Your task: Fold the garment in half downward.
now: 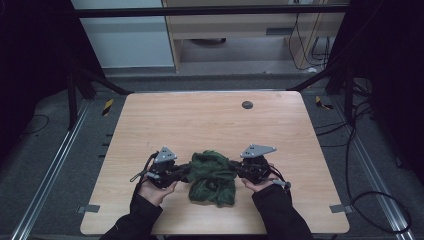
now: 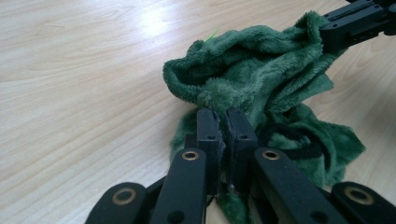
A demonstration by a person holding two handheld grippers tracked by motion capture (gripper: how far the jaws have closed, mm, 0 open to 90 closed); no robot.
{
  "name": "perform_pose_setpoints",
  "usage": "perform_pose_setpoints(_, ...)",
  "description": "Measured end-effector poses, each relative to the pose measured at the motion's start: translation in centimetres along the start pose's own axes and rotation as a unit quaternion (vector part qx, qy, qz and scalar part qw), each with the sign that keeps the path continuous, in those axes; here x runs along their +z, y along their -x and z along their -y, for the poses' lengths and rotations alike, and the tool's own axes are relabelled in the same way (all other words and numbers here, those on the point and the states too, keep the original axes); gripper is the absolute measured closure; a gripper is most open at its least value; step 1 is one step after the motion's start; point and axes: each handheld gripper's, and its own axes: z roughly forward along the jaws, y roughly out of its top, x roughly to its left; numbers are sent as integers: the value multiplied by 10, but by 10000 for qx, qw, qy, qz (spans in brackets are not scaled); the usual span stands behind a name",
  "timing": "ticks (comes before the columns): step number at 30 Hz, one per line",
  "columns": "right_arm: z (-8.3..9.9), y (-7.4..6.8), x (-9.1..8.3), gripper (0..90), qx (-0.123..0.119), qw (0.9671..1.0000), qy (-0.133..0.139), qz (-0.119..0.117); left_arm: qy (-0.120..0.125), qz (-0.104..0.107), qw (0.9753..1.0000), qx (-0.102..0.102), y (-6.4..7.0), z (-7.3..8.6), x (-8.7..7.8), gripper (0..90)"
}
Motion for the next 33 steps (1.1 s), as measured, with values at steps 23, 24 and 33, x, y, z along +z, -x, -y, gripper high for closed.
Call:
perform_pose_setpoints(23,28,-16,-7,854,63,9996,-151,-235,-313,188,9993,-25,17,25,1,858)
perform_pose_setpoints(24,28,-16,-7,854,63,9996,-151,-235,-313,188,9993,-25,17,25,1,858)
perform_pose_setpoints(33,41,-25,-10,847,86,9991,-215,-351,-502,267,9984,-30,22,37,2,859)
